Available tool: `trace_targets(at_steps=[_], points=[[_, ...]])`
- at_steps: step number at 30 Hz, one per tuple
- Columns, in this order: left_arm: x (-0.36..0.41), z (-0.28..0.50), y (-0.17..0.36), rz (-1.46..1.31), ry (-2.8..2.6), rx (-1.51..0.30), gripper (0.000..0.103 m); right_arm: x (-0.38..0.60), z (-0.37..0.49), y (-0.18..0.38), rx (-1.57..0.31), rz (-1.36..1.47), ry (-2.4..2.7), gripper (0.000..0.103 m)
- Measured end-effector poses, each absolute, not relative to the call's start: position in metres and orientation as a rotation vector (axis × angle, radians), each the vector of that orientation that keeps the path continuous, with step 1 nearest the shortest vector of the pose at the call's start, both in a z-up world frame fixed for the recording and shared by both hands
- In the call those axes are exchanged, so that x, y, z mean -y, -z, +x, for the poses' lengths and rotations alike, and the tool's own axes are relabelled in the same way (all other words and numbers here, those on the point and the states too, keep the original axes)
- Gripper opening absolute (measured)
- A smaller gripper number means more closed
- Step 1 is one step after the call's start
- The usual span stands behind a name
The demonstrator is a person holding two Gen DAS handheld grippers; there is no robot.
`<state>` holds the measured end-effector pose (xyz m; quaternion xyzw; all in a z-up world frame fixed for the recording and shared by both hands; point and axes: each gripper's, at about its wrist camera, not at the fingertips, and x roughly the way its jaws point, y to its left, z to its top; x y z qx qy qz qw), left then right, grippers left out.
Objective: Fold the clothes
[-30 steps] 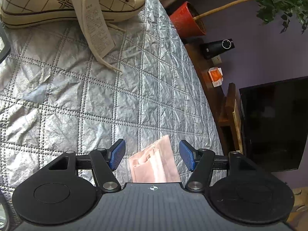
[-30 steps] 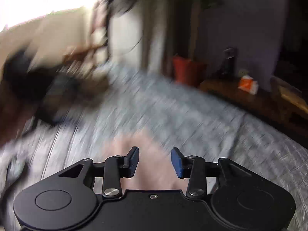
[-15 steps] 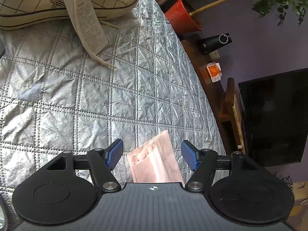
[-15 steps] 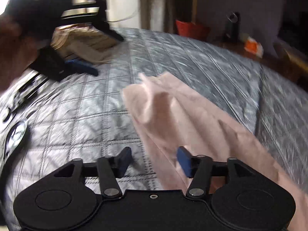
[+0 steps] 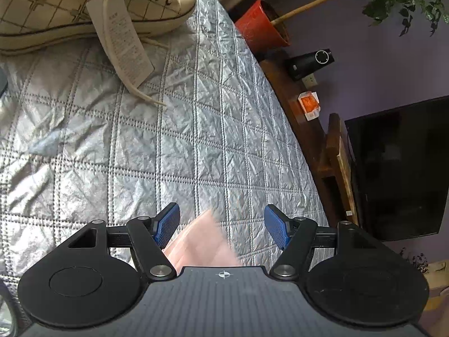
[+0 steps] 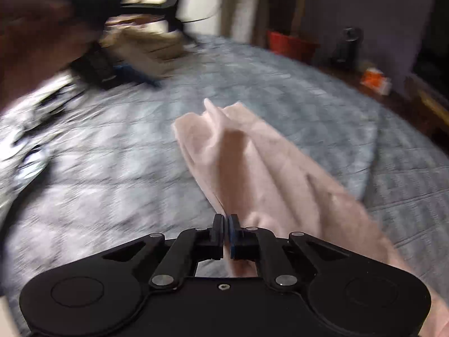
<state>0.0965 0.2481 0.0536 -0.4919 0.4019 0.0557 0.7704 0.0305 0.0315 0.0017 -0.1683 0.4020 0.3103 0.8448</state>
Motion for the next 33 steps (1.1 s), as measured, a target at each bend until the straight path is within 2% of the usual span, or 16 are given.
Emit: trace_targets(at_steps=[7, 9, 10, 13, 15, 17, 20, 27, 31, 33], points=[[-0.259, 0.091, -0.063, -1.055, -0.13, -0.853, 0.072, -0.013, -0.031, -0.011, -1.015, -0.437, -0.801, 0.002], [-0.266, 0.088, -0.069, -1.042, -0.144, -0.837, 0.072, -0.002, -0.036, -0.017, -1.063, -0.487, -0.767, 0.015], [-0.269, 0.087, -0.072, -1.036, -0.152, -0.829, 0.073, 0.005, -0.037, -0.023, -1.066, -0.465, -0.747, 0.028], [-0.28, 0.082, -0.081, -1.029, -0.176, -0.801, 0.074, 0.027, -0.039, -0.055, -0.963, -0.259, -0.702, 0.029], [-0.286, 0.08, -0.088, -1.02, -0.187, -0.786, 0.074, 0.027, -0.035, -0.067, -0.875, -0.156, -0.655, 0.038], [-0.29, 0.077, -0.095, -1.007, -0.189, -0.773, 0.074, 0.018, -0.029, -0.071, -0.812, -0.123, -0.612, 0.038], [-0.296, 0.074, -0.104, -0.986, -0.177, -0.76, 0.074, -0.013, -0.016, -0.057, -0.798, -0.243, -0.596, 0.038], [-0.315, 0.065, -0.113, -0.957, -0.184, -0.734, 0.075, -0.062, 0.021, -0.003, -0.912, -0.317, -0.61, 0.04], [-0.322, 0.062, -0.111, -0.979, -0.188, -0.732, 0.075, -0.089, 0.03, -0.005, -0.879, -0.332, -0.651, 0.04], [-0.325, 0.061, -0.112, -0.984, -0.184, -0.726, 0.075, -0.102, 0.03, -0.01, -0.86, -0.341, -0.701, 0.045]])
